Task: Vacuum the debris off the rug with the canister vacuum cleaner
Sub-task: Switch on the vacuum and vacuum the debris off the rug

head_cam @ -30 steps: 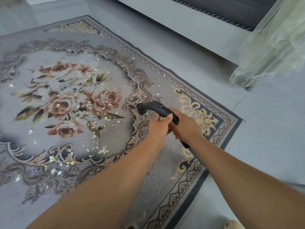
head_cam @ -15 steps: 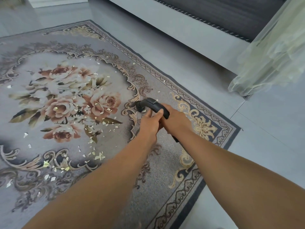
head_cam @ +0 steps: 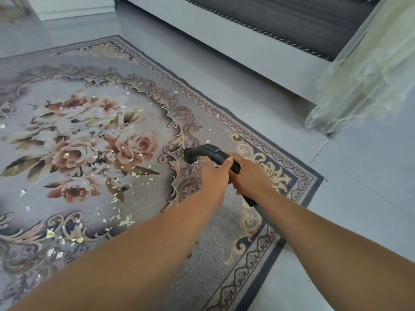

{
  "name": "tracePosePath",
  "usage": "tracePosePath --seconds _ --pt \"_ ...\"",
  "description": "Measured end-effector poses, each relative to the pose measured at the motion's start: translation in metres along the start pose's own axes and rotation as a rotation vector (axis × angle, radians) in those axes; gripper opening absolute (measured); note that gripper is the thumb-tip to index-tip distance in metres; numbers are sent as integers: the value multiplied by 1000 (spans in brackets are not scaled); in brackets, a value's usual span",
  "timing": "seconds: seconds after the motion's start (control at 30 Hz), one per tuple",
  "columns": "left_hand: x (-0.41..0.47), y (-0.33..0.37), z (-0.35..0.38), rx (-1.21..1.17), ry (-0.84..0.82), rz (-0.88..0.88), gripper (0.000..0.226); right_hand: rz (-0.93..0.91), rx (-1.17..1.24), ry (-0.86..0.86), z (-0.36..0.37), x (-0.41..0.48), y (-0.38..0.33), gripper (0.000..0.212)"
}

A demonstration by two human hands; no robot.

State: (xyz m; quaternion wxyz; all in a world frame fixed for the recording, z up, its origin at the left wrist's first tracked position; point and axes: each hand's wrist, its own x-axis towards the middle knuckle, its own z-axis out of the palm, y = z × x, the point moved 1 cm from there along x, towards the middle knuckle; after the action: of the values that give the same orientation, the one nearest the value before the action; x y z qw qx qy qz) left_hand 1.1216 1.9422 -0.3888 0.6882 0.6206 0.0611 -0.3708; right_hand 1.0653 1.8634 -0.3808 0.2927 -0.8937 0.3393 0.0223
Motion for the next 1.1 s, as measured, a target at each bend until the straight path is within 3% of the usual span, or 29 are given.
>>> tracePosePath --seconds 0.3,0.97,1.1 --pt "26 31 7 22 28 7 79 54 8 11 -10 27 -27 42" --pt "65 32 52 95 -64 -50 80 156 -29 63 -30 60 10 52" --pt "70 42 53 191 -16 -81 78 177 -67 25 -38 58 -6 42"
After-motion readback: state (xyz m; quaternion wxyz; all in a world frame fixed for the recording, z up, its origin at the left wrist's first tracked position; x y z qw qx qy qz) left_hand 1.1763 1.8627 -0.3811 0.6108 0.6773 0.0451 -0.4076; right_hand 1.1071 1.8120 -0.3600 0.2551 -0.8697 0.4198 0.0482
